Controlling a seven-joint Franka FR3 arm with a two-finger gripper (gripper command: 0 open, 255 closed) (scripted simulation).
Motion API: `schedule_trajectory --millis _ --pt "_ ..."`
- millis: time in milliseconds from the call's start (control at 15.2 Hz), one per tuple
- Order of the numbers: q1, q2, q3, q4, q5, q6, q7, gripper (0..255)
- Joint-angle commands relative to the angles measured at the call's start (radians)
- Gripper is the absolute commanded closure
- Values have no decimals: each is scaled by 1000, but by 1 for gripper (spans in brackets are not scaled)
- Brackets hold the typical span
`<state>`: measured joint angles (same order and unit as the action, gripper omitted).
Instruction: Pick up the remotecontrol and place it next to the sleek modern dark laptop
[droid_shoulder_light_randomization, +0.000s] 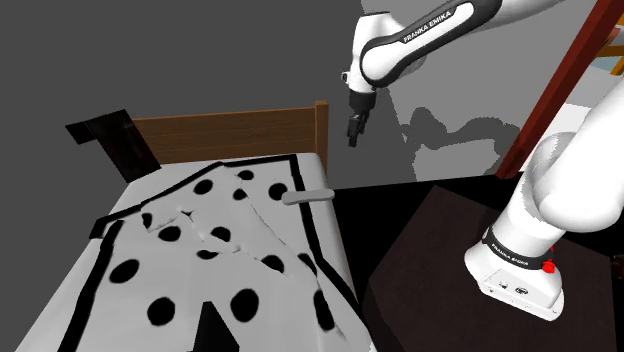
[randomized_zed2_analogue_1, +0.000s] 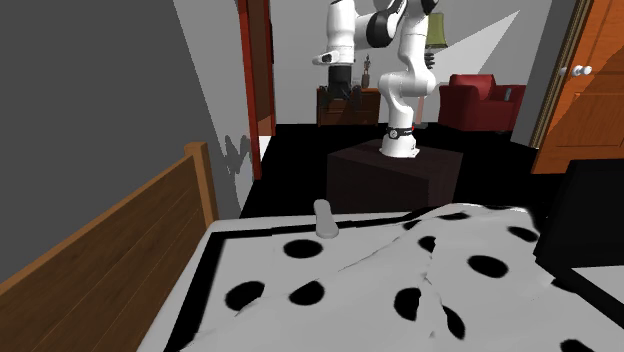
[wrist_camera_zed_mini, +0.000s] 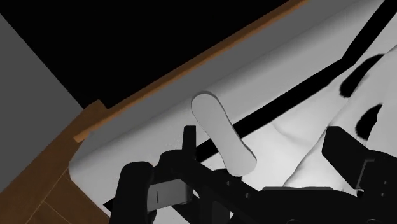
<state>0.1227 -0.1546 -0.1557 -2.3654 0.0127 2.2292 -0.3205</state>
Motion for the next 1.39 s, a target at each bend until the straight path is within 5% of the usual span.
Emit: schedule_trajectory --millis 0,726,1320 --pt "8 76 -4 25 14 49 -52 0" --pt "15 495 45 233 92 244 -292 0" --pt "7 832 107 498 81 311 -421 0"
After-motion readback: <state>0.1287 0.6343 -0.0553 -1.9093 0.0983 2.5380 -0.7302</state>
